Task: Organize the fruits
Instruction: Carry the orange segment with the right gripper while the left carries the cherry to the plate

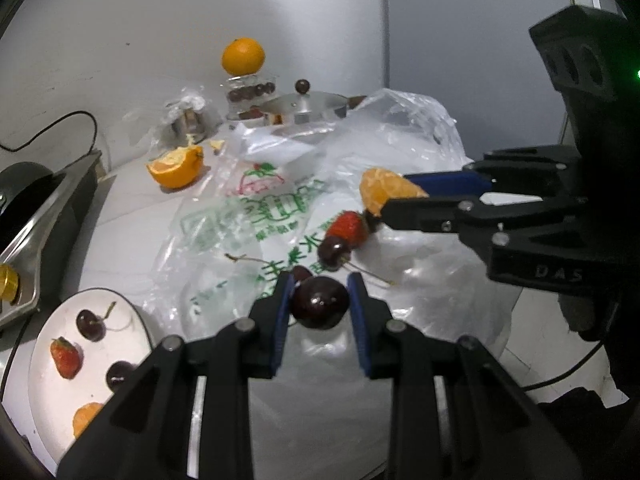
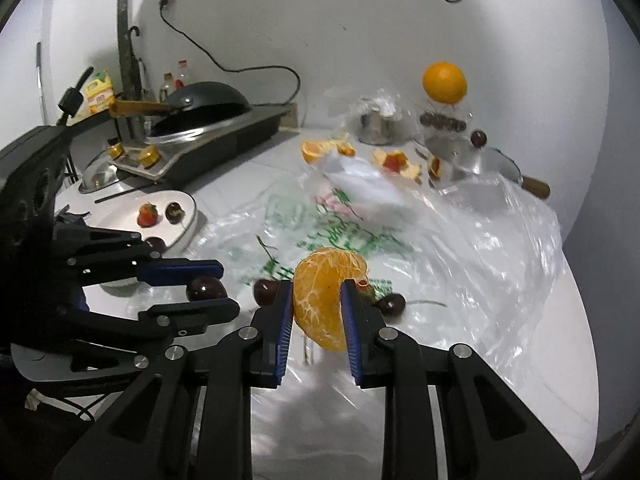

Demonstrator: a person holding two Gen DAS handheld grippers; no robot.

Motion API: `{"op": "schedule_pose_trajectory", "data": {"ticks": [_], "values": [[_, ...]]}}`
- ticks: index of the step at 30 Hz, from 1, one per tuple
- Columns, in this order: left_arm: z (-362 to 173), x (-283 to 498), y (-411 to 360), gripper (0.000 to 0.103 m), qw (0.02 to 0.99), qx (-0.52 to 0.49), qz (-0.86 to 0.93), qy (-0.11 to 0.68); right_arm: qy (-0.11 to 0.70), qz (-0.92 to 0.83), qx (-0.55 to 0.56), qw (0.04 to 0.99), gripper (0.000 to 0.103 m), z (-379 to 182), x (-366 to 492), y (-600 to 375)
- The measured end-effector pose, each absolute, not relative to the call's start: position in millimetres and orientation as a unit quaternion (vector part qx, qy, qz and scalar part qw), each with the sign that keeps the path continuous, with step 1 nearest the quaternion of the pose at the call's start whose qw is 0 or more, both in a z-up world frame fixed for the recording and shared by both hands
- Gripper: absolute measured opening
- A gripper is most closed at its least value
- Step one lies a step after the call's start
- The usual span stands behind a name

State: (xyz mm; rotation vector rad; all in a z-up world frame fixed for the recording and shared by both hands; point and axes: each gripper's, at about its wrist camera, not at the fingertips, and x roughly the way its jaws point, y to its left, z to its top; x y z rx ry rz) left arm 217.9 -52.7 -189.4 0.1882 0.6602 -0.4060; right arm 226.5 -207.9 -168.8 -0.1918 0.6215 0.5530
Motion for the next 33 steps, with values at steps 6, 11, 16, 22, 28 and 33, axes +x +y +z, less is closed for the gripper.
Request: {"op": "schedule_pose_trajectory", "data": {"ticks": [6,11,16,22,28,33], "values": [[-185,213,-37,0.029,0.926,0.082,-0.188,0.317,0.298,0.279,-0.102,0.907,0.025,-164,224,-195],[-184,208,-26,0.028,0.929,0.075,-0.179,0.316,0.3,0.286,-0.11,0.904,0.025,-163,222,-183],[-182,203,-13,0.029,0.932,0.068,-0.169,0.313,0.301,0.292,-0.119,0.9,0.025,-164,220,-172],[-181,198,5,0.029,0.936,0.059,-0.153,0.312,0.301,0.3,-0.128,0.896,0.025,-164,218,-158],[-182,192,25,0.029,0.939,0.046,-0.136,0.312,0.303,0.307,-0.134,0.892,0.025,-166,218,-143],[-185,188,39,0.029,0.941,0.037,-0.123,0.313,0.304,0.312,-0.141,0.889,0.025,-167,216,-132]]}}
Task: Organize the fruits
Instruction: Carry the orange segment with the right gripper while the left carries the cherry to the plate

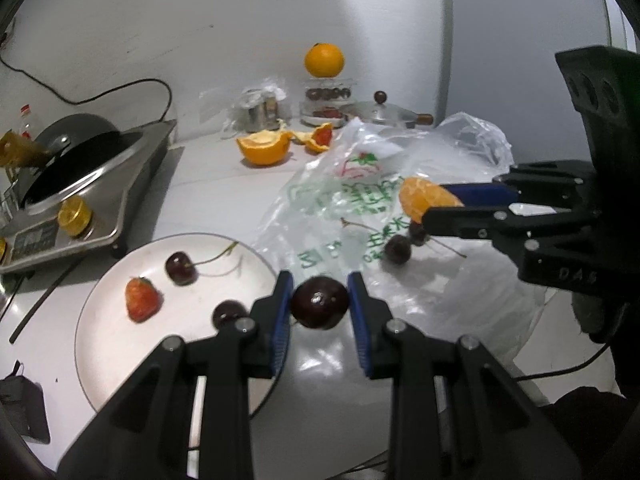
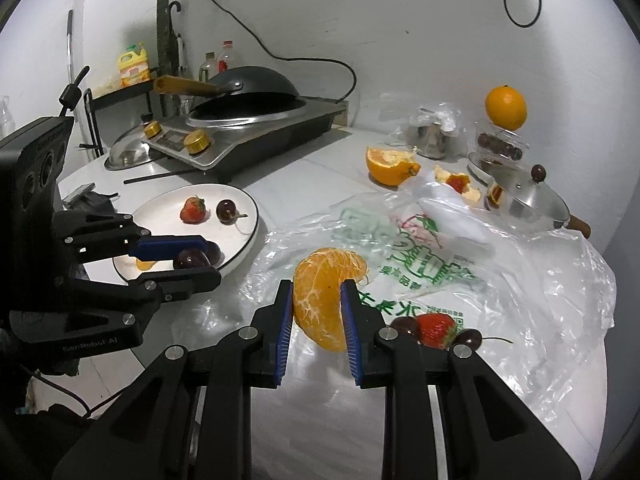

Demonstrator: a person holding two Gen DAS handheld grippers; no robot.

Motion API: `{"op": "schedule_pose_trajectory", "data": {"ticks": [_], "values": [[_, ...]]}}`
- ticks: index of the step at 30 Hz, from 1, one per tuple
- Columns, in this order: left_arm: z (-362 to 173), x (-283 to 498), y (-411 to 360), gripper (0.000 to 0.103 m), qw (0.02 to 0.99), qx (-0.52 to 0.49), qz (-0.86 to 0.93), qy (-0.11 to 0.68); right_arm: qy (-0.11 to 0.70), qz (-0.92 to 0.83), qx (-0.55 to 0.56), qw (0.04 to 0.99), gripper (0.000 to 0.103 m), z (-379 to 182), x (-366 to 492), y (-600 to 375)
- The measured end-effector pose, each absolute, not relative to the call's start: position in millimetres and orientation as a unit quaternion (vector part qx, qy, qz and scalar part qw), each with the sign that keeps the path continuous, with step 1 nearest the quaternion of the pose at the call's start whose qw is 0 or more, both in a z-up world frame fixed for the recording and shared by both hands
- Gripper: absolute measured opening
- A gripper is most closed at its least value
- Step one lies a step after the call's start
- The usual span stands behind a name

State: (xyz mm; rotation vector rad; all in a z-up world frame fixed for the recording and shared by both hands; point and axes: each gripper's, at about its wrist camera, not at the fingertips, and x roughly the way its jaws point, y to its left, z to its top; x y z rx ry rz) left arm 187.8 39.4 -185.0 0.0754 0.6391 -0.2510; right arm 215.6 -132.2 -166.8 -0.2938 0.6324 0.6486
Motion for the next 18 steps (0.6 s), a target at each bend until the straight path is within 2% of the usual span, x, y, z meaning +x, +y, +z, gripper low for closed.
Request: {"op": "schedule_pose_trajectory", "data": {"ticks": [18], "values": [[-203,184,81,0.029,0.943,0.013,-0.067,0.325,0.314,0.326,-0.16,0.877,0.025,-170,218,-102]]}}
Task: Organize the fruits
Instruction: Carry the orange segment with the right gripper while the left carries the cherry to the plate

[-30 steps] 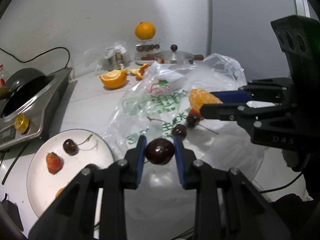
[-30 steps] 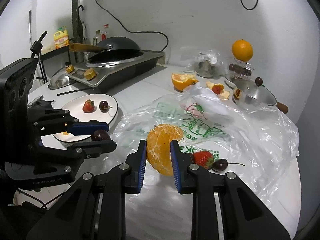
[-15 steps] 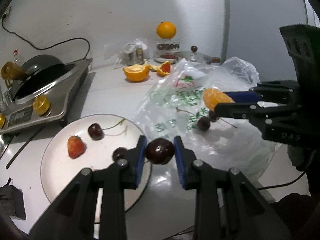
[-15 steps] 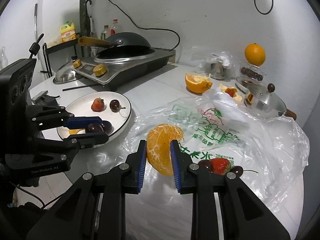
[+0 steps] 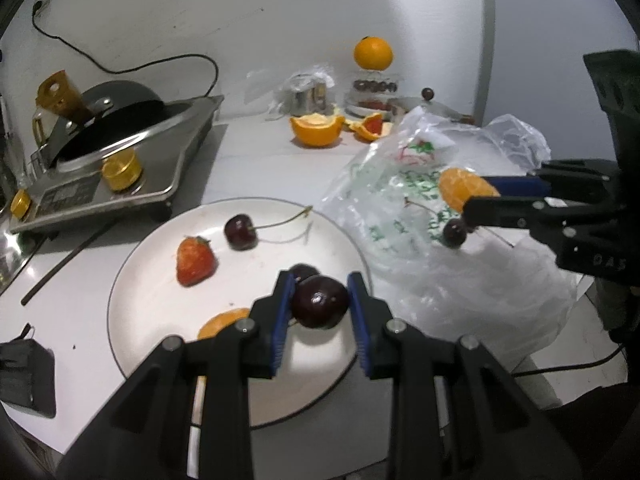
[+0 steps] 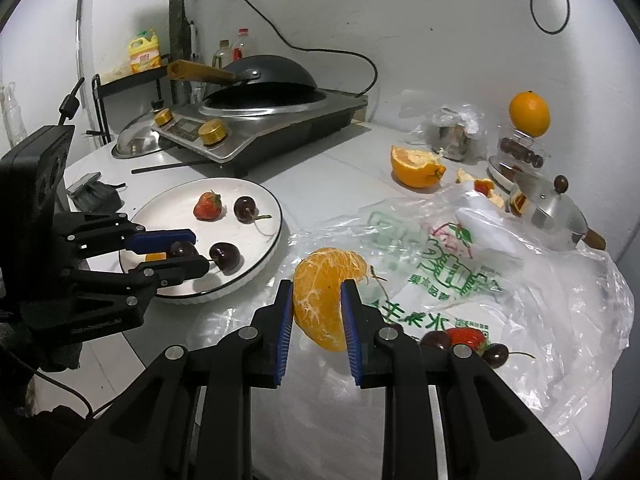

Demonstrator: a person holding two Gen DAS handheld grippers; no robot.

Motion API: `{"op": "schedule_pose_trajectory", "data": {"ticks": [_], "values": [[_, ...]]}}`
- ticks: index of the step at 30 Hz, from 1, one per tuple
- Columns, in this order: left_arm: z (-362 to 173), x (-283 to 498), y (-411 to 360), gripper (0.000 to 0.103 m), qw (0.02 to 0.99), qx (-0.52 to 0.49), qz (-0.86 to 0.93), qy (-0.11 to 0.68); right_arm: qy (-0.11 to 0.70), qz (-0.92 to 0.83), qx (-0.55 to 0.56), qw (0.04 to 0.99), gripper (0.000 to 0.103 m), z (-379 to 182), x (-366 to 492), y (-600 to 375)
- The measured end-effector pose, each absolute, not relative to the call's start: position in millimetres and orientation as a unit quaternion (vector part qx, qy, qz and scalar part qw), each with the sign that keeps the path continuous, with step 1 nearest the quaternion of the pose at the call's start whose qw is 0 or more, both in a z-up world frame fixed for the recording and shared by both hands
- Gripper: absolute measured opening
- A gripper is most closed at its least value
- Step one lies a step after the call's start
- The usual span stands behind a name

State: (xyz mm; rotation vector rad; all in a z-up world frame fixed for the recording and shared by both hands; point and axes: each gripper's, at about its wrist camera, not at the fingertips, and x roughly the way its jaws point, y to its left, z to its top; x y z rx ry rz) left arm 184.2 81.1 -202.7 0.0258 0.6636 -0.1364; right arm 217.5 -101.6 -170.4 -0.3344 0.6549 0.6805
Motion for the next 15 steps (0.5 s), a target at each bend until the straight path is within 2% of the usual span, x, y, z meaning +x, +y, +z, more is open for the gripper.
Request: {"op": "schedule_pose_trajectory", "data": {"ticks": [15], "values": [[-218,187,97,0.03,0.936,-0.009,-0.048,0.349,0.319,0.345,-0.176,0.865,0.025,-173,218,-66]]}}
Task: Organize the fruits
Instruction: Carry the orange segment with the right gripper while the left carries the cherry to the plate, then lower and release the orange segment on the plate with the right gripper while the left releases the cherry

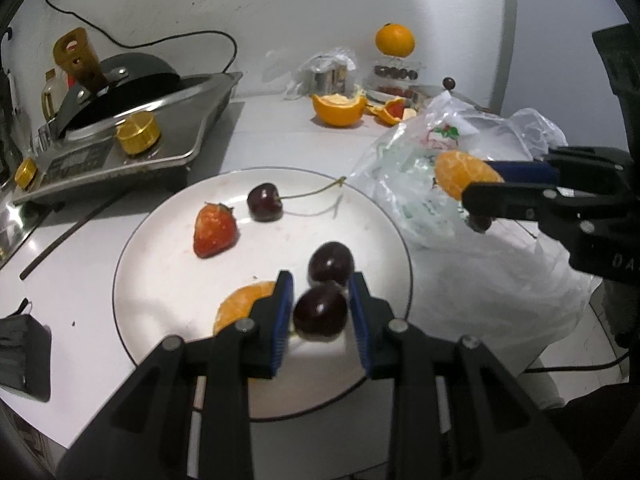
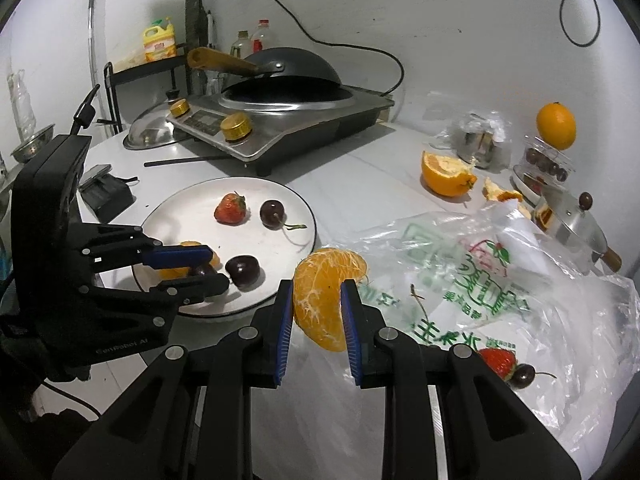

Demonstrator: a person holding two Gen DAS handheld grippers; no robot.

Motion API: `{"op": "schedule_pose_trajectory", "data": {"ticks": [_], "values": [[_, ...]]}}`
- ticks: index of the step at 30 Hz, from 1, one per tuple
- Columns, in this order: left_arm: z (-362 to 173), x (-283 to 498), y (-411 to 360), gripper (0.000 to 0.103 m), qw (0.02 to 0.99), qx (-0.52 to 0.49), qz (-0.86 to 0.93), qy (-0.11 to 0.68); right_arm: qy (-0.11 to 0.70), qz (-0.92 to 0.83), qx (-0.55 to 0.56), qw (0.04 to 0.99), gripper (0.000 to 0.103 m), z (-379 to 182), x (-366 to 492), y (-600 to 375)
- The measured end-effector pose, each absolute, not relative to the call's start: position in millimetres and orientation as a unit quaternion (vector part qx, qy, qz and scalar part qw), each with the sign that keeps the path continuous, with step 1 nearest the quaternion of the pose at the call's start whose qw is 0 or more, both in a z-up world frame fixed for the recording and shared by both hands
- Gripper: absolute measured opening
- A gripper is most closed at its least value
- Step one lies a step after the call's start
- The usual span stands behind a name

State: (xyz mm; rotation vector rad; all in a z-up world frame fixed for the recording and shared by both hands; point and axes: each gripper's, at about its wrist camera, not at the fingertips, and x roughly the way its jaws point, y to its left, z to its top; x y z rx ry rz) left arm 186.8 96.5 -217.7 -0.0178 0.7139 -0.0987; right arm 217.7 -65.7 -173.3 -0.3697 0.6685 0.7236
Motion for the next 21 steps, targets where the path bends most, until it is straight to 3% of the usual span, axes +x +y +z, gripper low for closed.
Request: {"op": "schedule_pose_trajectory", "data": {"ticks": [6,10,21], "values": [[-214,183,98,0.037,0.938,-0.012,-0.056,0.341,0.318,0.354,-0.183,0.86,0.025,-173,219,-52],[-206,179,99,0.051,0.942,-0.016,-0.062,0.329,0.316,0.36,-0.188,0.857,0.025,-172,220,-40],[-199,174,123,0.051,0.947,-0.025,-0.043,0.316,0.316,0.374,-0.2,0.849,0.025,-174,223,-13]]}}
